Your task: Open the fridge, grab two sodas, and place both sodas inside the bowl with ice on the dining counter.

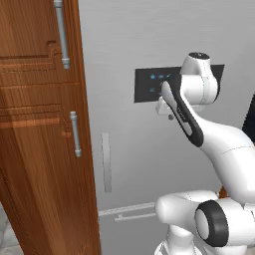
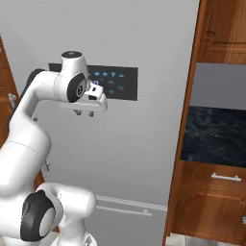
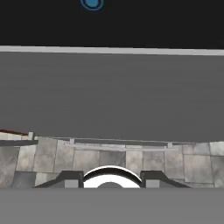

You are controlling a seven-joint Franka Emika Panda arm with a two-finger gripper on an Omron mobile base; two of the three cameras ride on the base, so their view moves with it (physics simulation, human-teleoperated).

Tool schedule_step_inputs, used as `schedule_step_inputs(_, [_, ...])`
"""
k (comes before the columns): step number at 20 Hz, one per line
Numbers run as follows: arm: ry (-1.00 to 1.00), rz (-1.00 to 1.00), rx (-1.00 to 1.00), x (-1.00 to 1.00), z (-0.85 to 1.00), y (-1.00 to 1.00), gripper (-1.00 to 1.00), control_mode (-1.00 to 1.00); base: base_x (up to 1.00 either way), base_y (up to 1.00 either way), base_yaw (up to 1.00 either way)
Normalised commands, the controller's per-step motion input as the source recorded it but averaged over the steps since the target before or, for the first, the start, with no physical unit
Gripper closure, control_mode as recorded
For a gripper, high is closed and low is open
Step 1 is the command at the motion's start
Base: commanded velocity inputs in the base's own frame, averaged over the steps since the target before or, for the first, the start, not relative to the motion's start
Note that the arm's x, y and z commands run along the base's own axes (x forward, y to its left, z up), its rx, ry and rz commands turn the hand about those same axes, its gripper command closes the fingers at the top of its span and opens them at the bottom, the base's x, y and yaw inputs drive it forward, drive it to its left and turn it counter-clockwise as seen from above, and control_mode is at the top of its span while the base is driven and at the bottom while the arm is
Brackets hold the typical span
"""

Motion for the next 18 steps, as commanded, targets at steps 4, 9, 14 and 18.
schedule_step_inputs(4, [-0.01, 0.0, 0.0, -0.09, 0.0, 0.0, -1.0, 1.0, -0.08, 0.0, 0.0])
schedule_step_inputs(9, [0.0, 0.0, 0.0, 0.0, 0.0, 0.0, -1.0, 1.0, -0.64, 0.22, -0.14])
schedule_step_inputs(14, [0.0, 0.0, 0.0, 0.0, 0.0, 0.0, -1.0, 1.0, -0.67, 0.5, -0.24])
schedule_step_inputs(18, [0.0, 0.0, 0.0, 0.0, 0.0, 0.0, -1.0, 1.0, -0.36, 0.76, -0.31])
